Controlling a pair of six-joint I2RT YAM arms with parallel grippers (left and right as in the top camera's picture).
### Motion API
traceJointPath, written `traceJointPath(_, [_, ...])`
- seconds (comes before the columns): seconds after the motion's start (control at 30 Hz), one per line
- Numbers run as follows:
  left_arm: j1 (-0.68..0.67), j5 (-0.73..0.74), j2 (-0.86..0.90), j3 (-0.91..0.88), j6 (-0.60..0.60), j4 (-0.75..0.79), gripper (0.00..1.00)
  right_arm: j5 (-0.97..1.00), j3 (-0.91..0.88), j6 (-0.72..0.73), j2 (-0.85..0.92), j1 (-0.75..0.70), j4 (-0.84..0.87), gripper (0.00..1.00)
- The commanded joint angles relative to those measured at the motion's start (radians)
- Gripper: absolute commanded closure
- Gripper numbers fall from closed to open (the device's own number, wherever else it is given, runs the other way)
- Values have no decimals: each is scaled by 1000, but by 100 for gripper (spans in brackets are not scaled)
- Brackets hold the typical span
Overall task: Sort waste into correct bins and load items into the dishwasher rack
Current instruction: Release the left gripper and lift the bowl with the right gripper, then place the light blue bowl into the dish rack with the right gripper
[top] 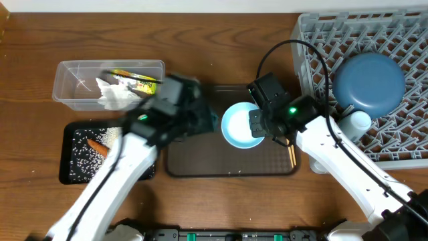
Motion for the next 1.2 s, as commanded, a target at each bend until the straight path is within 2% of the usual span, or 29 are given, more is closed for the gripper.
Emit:
traceJointPath(0.0, [60, 37, -138, 45, 10, -2, 41, 157, 2, -11, -2, 3, 22, 99])
traceJointPath(0.07, [87, 33, -212, 45, 10, 3, 34, 252, 2, -13, -2, 3, 48, 99])
traceJointPath(0.17, [111, 32, -308, 45, 10, 7, 14, 435, 2, -60, -2, 3, 115, 99])
traceJointPath(0.23, [112, 32, -348, 45, 10, 6, 8, 550, 2, -78, -2, 3, 158, 99])
traceJointPath(0.4, [112, 32, -412, 45, 10, 6, 4, 759, 2, -250, -2, -31, 304, 99])
traceJointPath(0.53, [112, 32, -421, 45, 10, 5, 3, 805, 2, -402, -2, -94, 433, 99])
traceJointPath(0.7, [112, 32, -413, 45, 10, 5, 1, 805, 2, -560, -2, -223, 609, 99])
traceJointPath(0.9, [112, 32, -405, 45, 10, 5, 1, 798, 1, -764, 5, -415, 903, 99])
traceJointPath(1.17, [112, 32, -395, 45, 10, 2, 1, 654, 1, -946, 104, -650, 1188, 99])
